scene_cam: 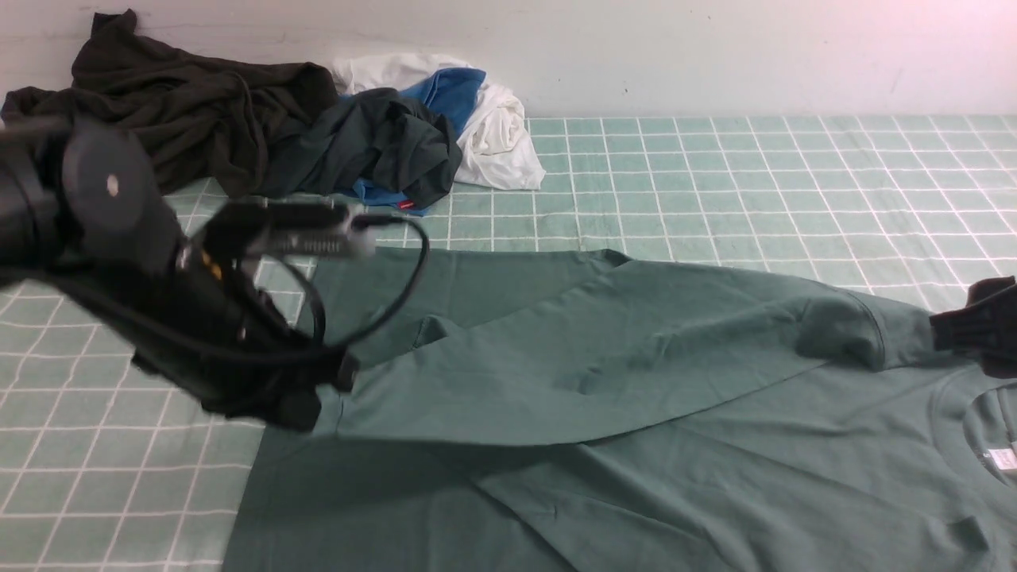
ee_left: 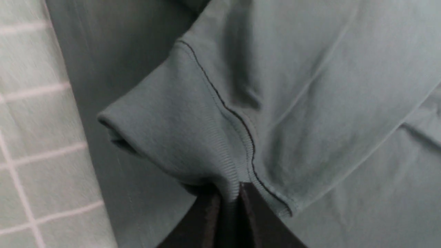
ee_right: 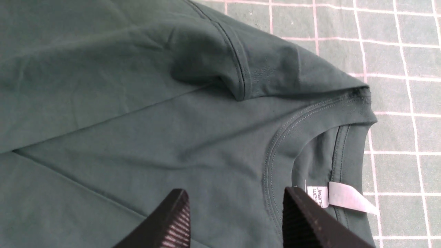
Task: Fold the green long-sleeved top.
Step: Use the left arm to drag and drop the cuff onto the cuff closest to the left arm, then use both arms simultaneously to clamp the lower edge of the clothing fabric
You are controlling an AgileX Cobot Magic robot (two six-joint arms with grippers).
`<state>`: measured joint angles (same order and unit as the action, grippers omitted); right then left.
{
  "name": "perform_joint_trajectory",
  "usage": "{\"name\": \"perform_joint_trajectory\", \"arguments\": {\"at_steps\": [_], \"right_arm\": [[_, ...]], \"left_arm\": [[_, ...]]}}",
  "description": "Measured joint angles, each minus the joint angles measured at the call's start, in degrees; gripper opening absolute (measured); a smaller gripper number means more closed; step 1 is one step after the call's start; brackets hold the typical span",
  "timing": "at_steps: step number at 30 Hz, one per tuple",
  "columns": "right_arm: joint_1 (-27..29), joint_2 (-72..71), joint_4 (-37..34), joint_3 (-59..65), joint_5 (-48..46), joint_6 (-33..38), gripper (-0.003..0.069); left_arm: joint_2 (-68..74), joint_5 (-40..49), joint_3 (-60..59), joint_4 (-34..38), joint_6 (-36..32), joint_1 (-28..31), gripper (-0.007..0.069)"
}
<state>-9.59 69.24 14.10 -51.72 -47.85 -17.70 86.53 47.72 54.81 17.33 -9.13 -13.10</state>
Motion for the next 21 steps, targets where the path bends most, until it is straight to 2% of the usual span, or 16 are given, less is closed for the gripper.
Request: {"name": "perform_joint_trajectory", "arguments": {"at_steps": [2, 6, 10, 11, 12, 14, 17, 21], "right_arm": [[0.0, -0.2, -1.7, 0.0, -0.9, 2.1, 0.0351], [-2.2, -1.0, -4.4, -0.3, -4.0, 6.7, 0.0351], [-9.4, -3.6, -8.8, -2.6, -13.2, 13.1, 0.0351], [-11.6, -4.3, -10.2, -2.8, -16.2, 14.5, 0.0351], [-12.0, -4.4, -10.8, -2.8, -17.3, 15.0, 0.0351], [-17.5, -5.6, -14.1, -2.8, -21.9, 18.2, 0.0351], [-22.5, -7.1, -17.6, -2.5, -22.8, 20.2, 0.0351], [-26.0, -7.7, -18.6, -2.1, -23.2, 20.7, 0.0351]], "left_arm": [[0.0, -2.7, -4.5, 1.5, -3.7, 0.0, 0.009], [-0.1, -2.5, -6.0, 1.8, -8.1, 0.0, 0.0244], [-2.4, 4.3, -3.0, 1.1, -11.1, -0.6, 0.0413], [-3.4, 6.3, -2.3, 0.1, -11.2, -1.4, 0.0434], [-3.6, 6.7, -2.0, -0.2, -11.2, -1.7, 0.0437], [-6.1, 12.1, -1.7, -4.2, -11.1, -6.3, 0.0458], [-6.7, 18.3, -3.8, -8.2, -11.1, -13.2, 0.0462], [-6.6, 19.4, -9.6, -11.5, -11.3, -21.2, 0.0461]]}}
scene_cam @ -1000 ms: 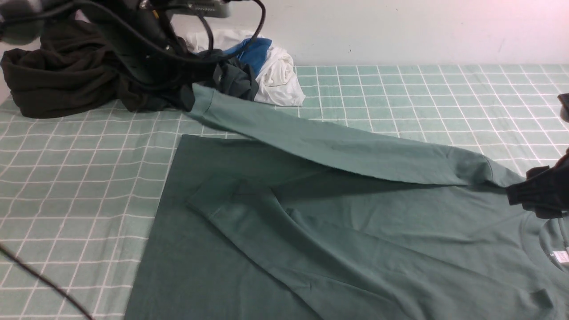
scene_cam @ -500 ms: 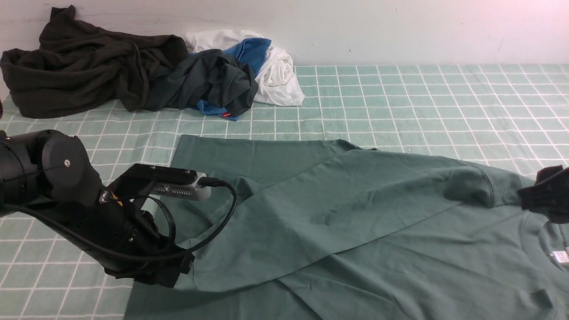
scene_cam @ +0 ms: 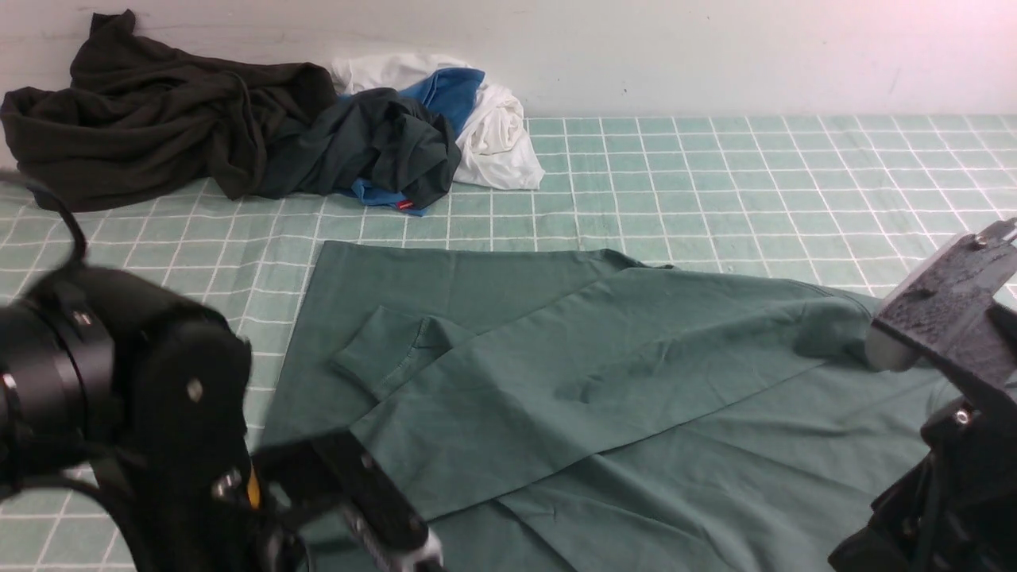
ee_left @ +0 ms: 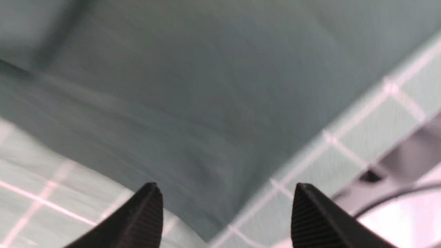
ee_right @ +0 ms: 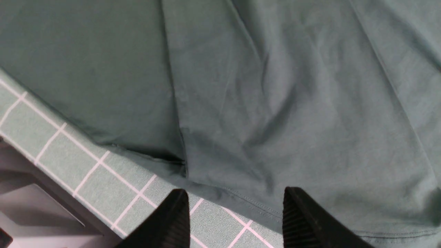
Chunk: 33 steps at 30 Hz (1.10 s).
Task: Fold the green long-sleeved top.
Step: Use both arms simultaneously to clamp the lower edge of the clothing fabric
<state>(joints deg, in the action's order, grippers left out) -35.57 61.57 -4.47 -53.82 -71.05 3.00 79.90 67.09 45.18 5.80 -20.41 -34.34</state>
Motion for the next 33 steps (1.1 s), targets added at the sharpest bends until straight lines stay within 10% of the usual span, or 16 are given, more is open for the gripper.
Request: {"name": "perform_joint_trajectory", "arguments": {"at_steps": [14, 33], "right_arm": [[-0.3, 0.0, 0.3, 0.2, -0.2, 1.4, 0.0351], [-0.3, 0.0, 1.6, 0.2, -0.2, 4.1, 0.0351]], "left_arm": [[2.5, -18.8, -14.4, -7.1, -1.7, -7.4, 0.0443], [2.5, -19.5, -13.9, -10.0, 5.3, -7.4, 0.0006]]}}
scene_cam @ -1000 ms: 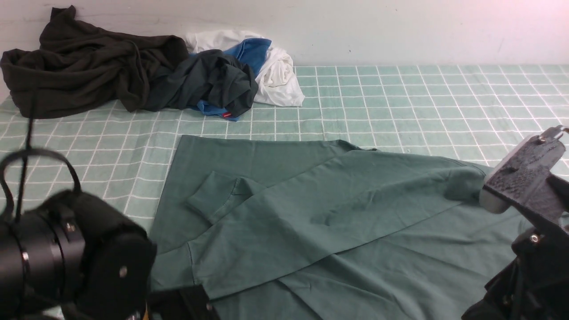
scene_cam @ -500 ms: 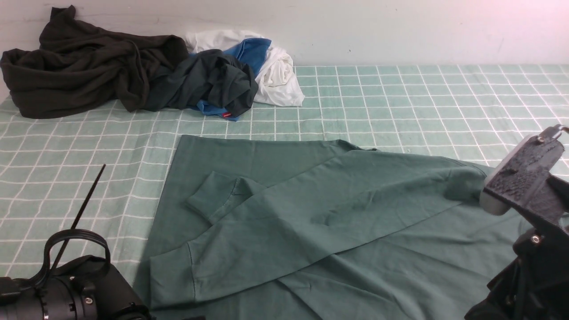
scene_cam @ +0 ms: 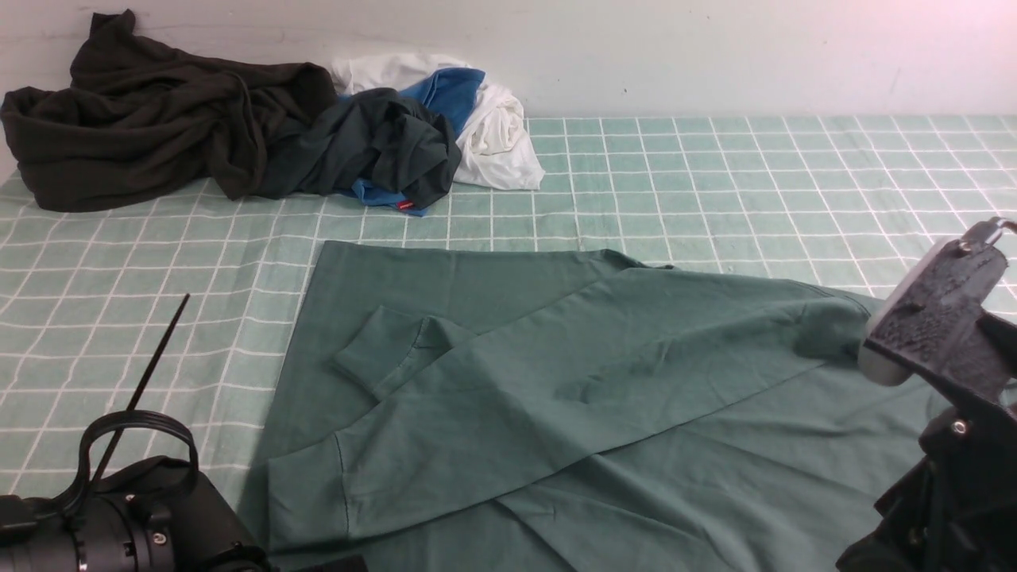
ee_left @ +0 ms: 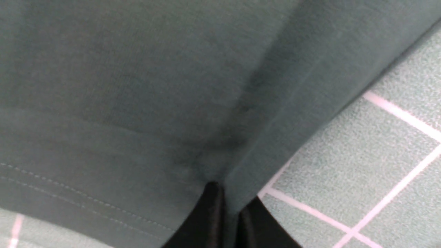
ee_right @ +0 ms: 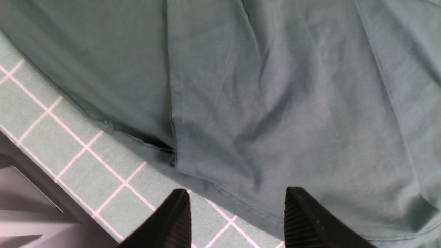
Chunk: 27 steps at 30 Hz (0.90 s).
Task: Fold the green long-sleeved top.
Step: Use both arms simultaneously to clamp the lower edge of the clothing fabric
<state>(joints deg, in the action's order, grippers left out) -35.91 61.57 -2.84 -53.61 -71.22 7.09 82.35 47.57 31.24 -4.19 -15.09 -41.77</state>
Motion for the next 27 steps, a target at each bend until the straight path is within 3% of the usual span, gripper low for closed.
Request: {"name": "perform_joint_trajectory", "arguments": {"at_steps": [5, 10, 19, 27], "right_arm": [[0.0, 0.0, 0.1, 1.9, 0.1, 9.8, 0.0377], [0.0, 2.5, 1.9, 11.1, 3.5, 20.9, 0.0492], [0.0, 12.4, 11.4, 23.2, 19.4, 22.7, 0.0516], [0.0, 19.1, 14.9, 24.0, 24.7, 21.9, 0.0497]], "left_arm": [[-0.8, 5.7, 3.0, 0.1, 0.1, 0.0, 0.0006], [-5.4, 10.0, 4.0, 0.2, 0.1, 0.0, 0.0006], [-6.1, 10.7, 3.6, 1.1, 0.1, 0.0, 0.0006], [-6.1, 10.7, 3.6, 1.2, 0.1, 0.0, 0.0006]]}}
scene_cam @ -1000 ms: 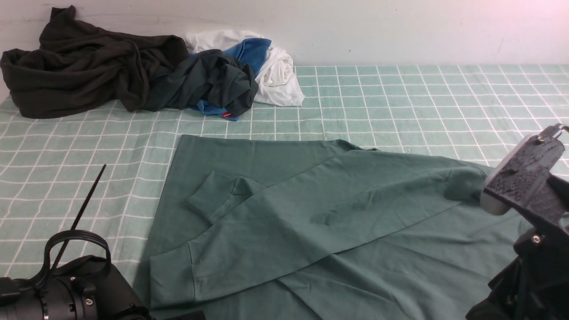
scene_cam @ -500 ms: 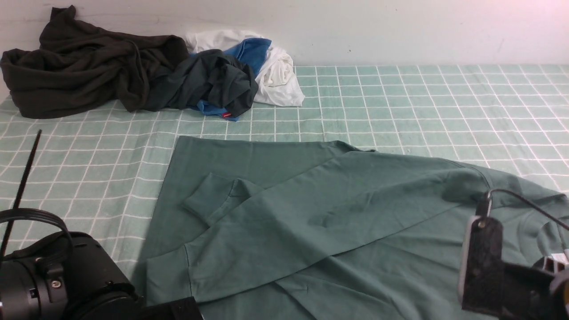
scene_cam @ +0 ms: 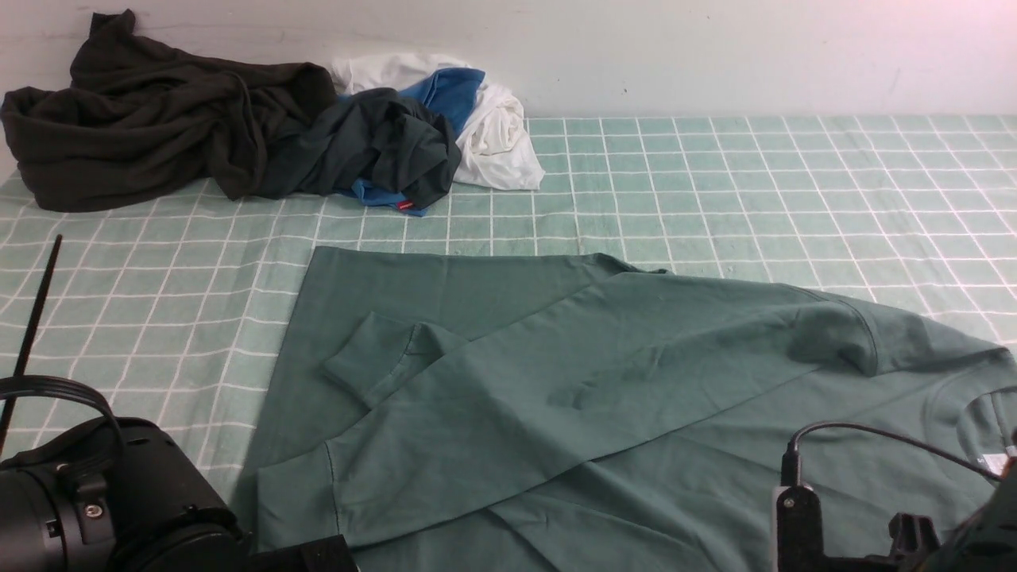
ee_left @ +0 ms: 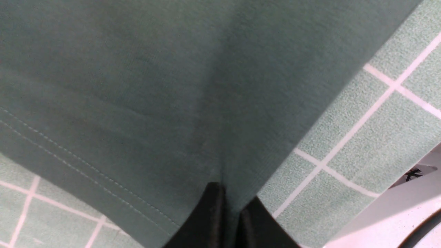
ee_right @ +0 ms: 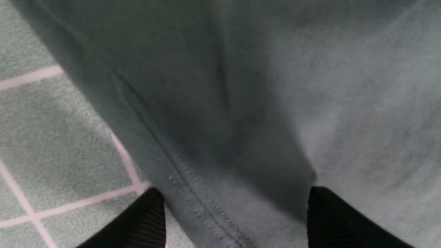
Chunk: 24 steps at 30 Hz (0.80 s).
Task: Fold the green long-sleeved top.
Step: Use both arms simultaneously to clamp the lower edge of the clothing fabric
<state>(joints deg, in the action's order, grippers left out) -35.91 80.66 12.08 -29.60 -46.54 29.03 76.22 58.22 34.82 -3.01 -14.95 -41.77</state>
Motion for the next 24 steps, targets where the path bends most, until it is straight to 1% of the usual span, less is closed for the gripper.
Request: {"name": "perform_joint_trajectory", "arguments": {"at_steps": [3, 6, 7, 8, 10, 11, 13, 14, 15, 16, 19, 22, 24], "right_arm": [[0.0, 0.7, 0.0, -0.4, -0.8, 0.0, 0.0461], [-0.1, 0.8, 0.0, -0.4, -1.0, -0.1, 0.0407], [-0.1, 0.8, 0.0, -0.4, -1.1, -0.1, 0.0372], [-0.1, 0.7, 0.1, -0.4, -1.1, -0.3, 0.0366], [-0.2, 0.4, 1.6, -0.4, -0.3, -1.1, 0.0269], [-0.2, 0.4, 1.9, -0.4, -0.1, -1.1, 0.0253], [-0.2, -0.2, 3.0, -0.3, 0.5, -1.5, 0.0141], [-0.2, -0.5, 3.2, -0.2, 0.6, -1.6, 0.0108], [-0.2, -0.6, 3.2, -0.2, 0.6, -1.6, 0.01], [-0.2, -1.4, 3.4, -0.2, 0.7, -1.6, 0.0039], [-0.2, -2.7, 3.7, -0.7, -0.7, -1.6, 0.0022], [0.1, -5.8, 6.8, -6.3, -6.9, -1.6, 0.0021], [1.4, -6.8, 8.5, -10.1, -9.1, -1.6, 0.0021]], "left_arm": [[0.0, -0.2, 0.0, 0.0, 0.0, 0.0, 0.0006], [0.0, -0.3, 0.0, 0.0, 0.0, 0.0, 0.0006], [-0.1, -0.4, 0.0, 0.0, 0.0, 0.0, 0.0006], [-0.1, -0.4, 0.0, 0.0, 0.0, 0.0, 0.0006], [-0.1, -0.4, 0.0, 0.0, 0.0, 0.0, 0.0006], [-0.1, -0.4, 0.0, 0.0, 0.0, 0.0, 0.0006], [-0.1, -0.4, 0.0, -0.1, 0.0, 0.0, 0.0006], [-0.1, -0.4, 0.0, -0.1, 0.0, 0.0, 0.0006], [-0.1, -0.4, 0.0, -0.1, 0.0, 0.0, 0.0006], [-0.1, -0.4, 0.0, -0.2, 0.0, 0.0, 0.0006], [-0.1, 0.0, 0.3, -0.8, 0.2, 0.0, 0.0006], [-0.1, 3.5, 4.5, -2.7, 1.7, 1.0, 0.0006], [-0.1, 5.3, 8.7, -4.4, 2.0, 3.0, 0.0006]]}}
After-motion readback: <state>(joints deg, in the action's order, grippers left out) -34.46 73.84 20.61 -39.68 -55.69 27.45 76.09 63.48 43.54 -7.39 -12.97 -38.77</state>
